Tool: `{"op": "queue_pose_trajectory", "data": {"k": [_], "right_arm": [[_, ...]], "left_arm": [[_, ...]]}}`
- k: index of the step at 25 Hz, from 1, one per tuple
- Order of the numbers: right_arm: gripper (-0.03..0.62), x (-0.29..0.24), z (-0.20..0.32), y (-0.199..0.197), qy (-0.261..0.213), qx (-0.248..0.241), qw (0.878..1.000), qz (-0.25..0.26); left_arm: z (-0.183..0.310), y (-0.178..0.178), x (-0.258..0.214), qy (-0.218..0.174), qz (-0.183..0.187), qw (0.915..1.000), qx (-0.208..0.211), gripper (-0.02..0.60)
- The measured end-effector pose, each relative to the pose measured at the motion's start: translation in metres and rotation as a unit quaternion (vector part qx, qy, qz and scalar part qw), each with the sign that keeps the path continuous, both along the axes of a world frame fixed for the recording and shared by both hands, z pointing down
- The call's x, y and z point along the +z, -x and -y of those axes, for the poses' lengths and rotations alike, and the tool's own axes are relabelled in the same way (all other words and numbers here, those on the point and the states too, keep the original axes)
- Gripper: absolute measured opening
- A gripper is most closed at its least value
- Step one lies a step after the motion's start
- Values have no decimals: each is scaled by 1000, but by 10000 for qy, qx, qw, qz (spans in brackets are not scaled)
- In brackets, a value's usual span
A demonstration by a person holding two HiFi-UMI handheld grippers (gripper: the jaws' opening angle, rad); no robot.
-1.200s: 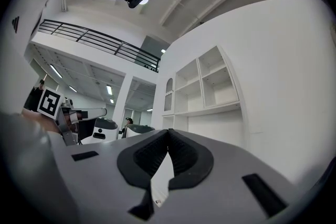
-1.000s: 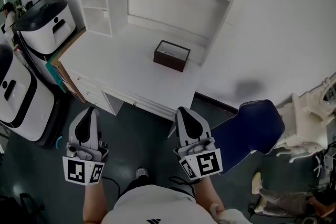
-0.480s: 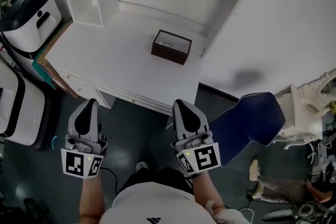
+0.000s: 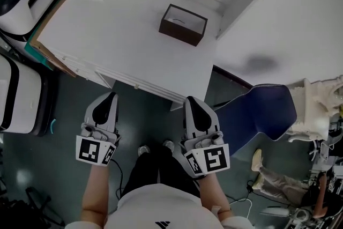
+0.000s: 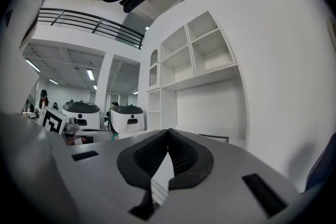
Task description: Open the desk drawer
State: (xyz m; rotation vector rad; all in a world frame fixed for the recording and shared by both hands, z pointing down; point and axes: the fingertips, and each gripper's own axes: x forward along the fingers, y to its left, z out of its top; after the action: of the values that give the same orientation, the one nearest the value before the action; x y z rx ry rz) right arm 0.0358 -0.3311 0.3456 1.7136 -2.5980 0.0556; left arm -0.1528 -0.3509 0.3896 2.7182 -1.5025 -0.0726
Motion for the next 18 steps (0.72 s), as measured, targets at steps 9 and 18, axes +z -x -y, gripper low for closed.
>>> {"op": "queue_pose_trajectory", "data": {"k": [9, 18], "right_arm": [[0, 29, 12, 3, 255, -86, 9996, 84], [0, 51, 9, -9, 491, 131, 9987, 57]], "left_arm": [[21, -21, 121, 1153, 172, 9931, 104, 17], [47, -40, 203, 1822, 516, 9815, 279, 92]]}}
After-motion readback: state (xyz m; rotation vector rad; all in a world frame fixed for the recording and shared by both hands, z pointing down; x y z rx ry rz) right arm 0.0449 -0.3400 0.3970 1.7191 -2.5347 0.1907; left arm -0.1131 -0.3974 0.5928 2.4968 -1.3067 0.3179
